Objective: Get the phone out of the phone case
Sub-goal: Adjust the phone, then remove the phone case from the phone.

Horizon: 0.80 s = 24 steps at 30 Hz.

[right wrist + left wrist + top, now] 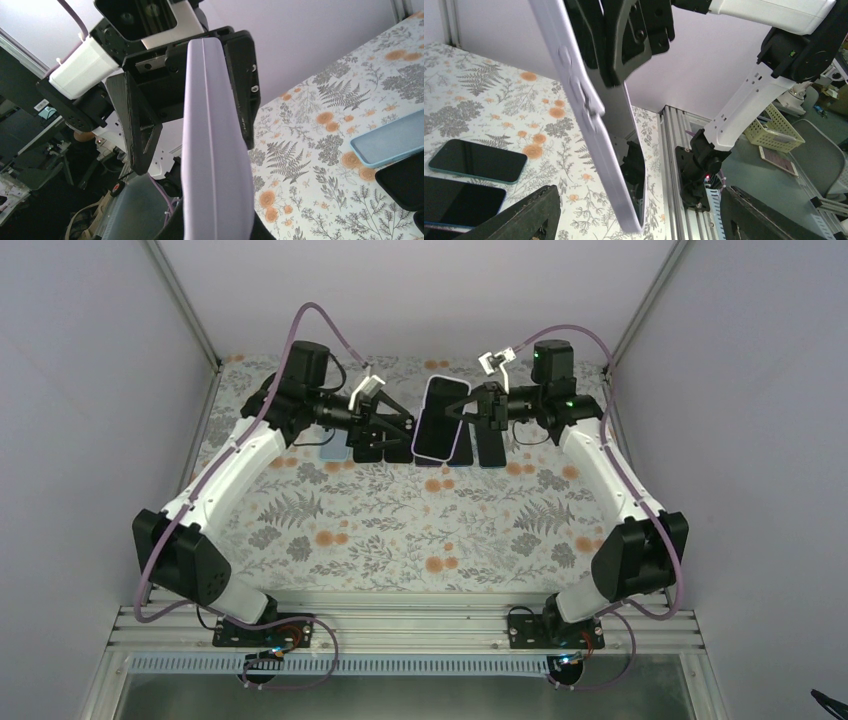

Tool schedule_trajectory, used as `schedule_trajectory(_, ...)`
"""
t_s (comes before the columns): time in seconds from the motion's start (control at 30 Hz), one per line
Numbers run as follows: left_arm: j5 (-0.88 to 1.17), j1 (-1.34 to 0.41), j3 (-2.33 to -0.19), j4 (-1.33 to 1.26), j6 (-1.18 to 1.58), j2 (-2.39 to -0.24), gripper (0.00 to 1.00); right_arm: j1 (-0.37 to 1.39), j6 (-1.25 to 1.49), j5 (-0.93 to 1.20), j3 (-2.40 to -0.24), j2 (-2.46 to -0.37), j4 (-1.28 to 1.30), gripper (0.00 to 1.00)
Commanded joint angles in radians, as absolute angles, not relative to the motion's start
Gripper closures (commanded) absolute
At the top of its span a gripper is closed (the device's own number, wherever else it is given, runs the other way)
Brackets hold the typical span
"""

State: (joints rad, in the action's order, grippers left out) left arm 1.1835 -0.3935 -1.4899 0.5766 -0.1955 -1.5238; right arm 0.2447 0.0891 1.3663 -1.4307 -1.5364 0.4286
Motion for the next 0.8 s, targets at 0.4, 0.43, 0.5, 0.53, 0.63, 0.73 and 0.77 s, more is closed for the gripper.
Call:
schedule_trajectory(0.4, 1.178, -0.442, -1.335, 0.544, -0.250, -1.465, 0.30, 0.231, 0.230, 1.475, -1.433, -1.439, 0.268, 0.96)
schedule_trajectory(0.43, 1.175, -0.450, -1.333, 0.545, -0.250, -1.467, 0.31, 0.231, 0.231, 1.473, -1.431, -1.436, 0.267, 0.96)
schedule_trajectory(0.5, 1.183, -0.453, -1.335, 0.541, -0.240, -1.475, 0.35, 0.231, 0.232, 1.470, -1.426, -1.434, 0.267, 0.96)
schedule_trajectory(0.53, 1.186, -0.453, -1.338, 0.539, -0.238, -1.476, 0.37, 0.231, 0.232, 1.468, -1.423, -1.431, 0.267, 0.96)
schedule_trajectory(0.63, 1.190, -0.454, -1.344, 0.534, -0.237, -1.477, 0.41, 0.230, 0.229, 1.465, -1.418, -1.427, 0.268, 0.96)
schedule_trajectory(0.73, 1.198, -0.453, -1.341, 0.531, -0.237, -1.474, 0.45, 0.230, 0.220, 1.460, -1.418, -1.428, 0.278, 0.96)
schedule_trajectory(0.77, 1.198, -0.453, -1.342, 0.532, -0.238, -1.474, 0.46, 0.230, 0.216, 1.458, -1.417, -1.428, 0.280, 0.96)
